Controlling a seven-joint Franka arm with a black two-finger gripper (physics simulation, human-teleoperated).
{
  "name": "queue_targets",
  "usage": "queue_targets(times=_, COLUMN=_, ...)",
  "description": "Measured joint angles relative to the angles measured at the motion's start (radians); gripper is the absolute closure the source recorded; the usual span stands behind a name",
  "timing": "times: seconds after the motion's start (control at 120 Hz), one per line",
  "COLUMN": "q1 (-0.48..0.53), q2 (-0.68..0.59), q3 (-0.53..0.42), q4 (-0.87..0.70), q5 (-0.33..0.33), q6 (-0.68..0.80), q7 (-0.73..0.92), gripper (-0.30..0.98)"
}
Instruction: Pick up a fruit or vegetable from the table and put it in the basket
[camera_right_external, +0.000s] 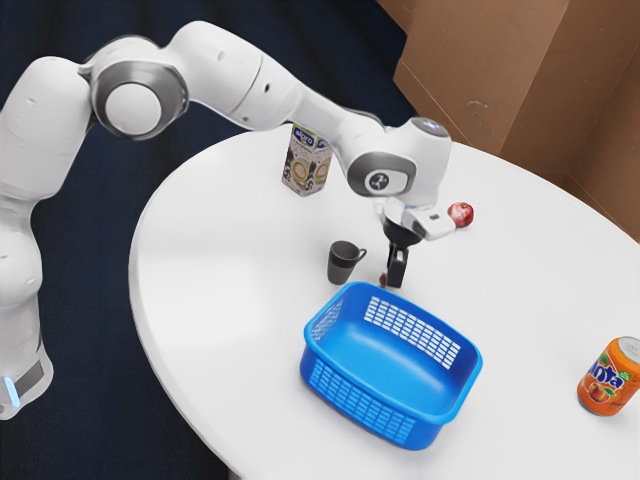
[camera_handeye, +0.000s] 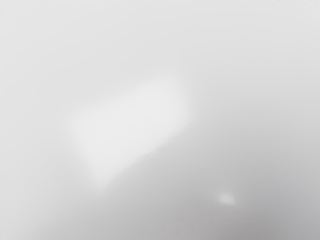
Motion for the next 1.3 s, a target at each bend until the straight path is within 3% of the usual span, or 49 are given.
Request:
queue_targets(times=0.217, q1=-0.007, q2=0.001, q3=0.0, q4=0.0, q5=0.001, q6=0.01, q7=0.003, gripper=-0.04)
queue_targets(times=0.442, q1=-0.009, q2=-0.002, q3=0.001, q4=0.0, q5=0.007, q6=0.013, q7=0.0, gripper=0.09)
queue_targets(times=0.583, q1=-0.01, q2=-0.007, q3=0.0, q4=0.0, q5=0.007, q6=0.011, q7=-0.001, gripper=0.27)
queue_targets(times=0.892, q1=-0.01, q2=-0.015, q3=-0.001, q4=0.0, q5=0.01, q6=0.001, q7=-0.003, gripper=0.5)
queue_targets(times=1.3, q1=-0.01, q2=-0.017, q3=-0.002, q4=0.006, q5=0.011, q6=-0.01, q7=-0.01, gripper=0.53)
